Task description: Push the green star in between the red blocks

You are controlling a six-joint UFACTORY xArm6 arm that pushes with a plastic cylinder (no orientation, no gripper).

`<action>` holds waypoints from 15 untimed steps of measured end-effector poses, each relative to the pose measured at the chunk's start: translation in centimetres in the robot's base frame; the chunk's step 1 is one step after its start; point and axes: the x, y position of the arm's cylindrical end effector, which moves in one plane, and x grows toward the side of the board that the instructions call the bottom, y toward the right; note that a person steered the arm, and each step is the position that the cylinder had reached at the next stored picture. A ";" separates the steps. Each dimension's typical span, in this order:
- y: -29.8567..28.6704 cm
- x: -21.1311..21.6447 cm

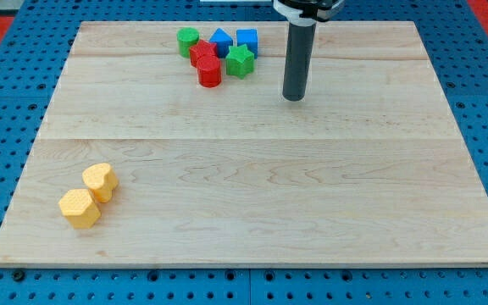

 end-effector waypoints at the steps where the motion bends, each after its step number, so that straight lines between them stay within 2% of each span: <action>1: 0.0 0.0; 3: 1.3 0.1; 4: 1.8 -1.5; 6: 3.9 -11.2; 7: 3.2 -15.2; 8: 1.3 -17.0; 10: -2.8 -16.8; 11: -2.8 -16.6; 14: -4.5 -9.6; 15: -3.4 -8.9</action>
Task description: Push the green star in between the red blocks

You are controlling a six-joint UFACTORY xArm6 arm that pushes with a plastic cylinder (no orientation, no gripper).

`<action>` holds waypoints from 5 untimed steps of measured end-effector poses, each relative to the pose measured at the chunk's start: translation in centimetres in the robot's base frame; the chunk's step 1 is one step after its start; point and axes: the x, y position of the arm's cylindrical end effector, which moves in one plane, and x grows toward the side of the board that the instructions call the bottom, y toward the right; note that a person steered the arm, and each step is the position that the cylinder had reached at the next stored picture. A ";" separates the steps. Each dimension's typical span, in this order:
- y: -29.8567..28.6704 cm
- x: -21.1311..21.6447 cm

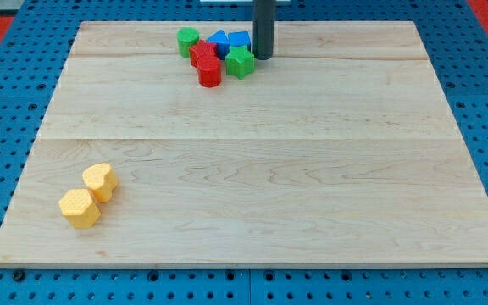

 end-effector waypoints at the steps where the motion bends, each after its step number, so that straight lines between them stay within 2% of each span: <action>1: 1.3 1.2; 3: -0.3 1.2; 4: -4.4 1.2; 5: -5.1 0.6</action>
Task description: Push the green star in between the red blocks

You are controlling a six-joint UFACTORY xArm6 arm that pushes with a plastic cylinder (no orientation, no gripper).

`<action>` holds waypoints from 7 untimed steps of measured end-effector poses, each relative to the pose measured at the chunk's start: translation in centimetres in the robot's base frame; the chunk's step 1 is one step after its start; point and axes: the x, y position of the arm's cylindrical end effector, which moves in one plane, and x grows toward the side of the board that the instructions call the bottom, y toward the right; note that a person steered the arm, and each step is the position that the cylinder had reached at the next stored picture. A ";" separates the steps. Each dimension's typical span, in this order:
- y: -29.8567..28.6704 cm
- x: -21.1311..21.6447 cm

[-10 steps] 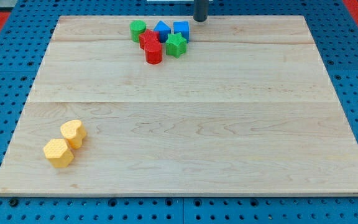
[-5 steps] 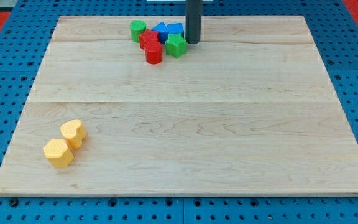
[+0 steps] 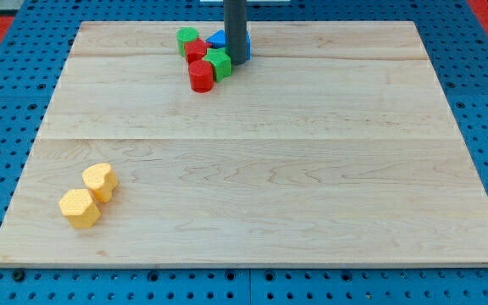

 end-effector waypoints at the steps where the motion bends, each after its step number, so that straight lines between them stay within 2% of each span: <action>1: 1.2 -0.1; 2: 0.4 -0.1; 5: -7.5 1.8; 7: -7.3 2.0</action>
